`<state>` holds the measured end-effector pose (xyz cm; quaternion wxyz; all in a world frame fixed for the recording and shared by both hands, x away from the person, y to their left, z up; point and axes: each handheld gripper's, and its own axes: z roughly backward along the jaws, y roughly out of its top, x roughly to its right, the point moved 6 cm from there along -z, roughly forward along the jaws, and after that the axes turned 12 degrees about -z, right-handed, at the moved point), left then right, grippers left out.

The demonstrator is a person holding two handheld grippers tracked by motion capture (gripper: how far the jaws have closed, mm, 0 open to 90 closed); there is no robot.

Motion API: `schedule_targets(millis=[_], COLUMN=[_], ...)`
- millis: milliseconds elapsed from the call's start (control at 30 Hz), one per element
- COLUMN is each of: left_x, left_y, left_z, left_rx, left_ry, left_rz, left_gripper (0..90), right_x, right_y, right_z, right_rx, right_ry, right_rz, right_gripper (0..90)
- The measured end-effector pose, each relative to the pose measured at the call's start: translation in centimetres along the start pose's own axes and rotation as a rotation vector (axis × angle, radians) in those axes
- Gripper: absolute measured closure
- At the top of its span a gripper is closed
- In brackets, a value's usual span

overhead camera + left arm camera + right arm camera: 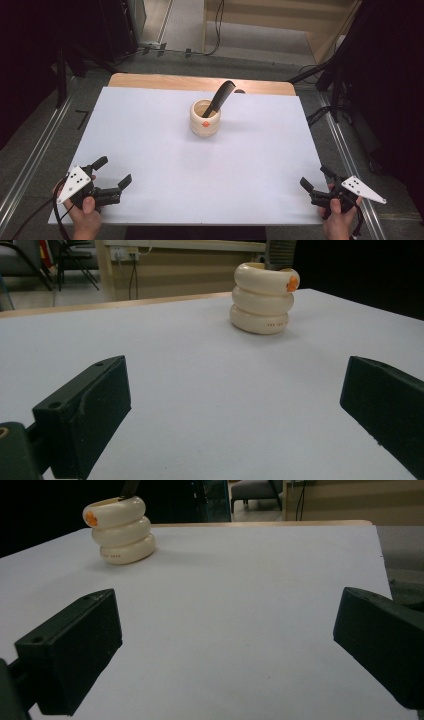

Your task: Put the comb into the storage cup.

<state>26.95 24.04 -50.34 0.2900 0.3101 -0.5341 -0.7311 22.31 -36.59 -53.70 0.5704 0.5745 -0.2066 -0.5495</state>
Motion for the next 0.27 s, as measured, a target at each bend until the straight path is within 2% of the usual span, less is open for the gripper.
schedule_targets(millis=[267], left_x=[0.01], left_y=[-0.01], left_z=[-0.03], left_rx=[-0.003], left_ry=[0.002], left_rz=[-0.007], left_gripper=[0.0], right_x=[-0.08], right_y=[0.0], right_z=[-0.11], right_rx=[-0.009], right_ry=[0.011], right_rz=[0.0], right_gripper=[0.0])
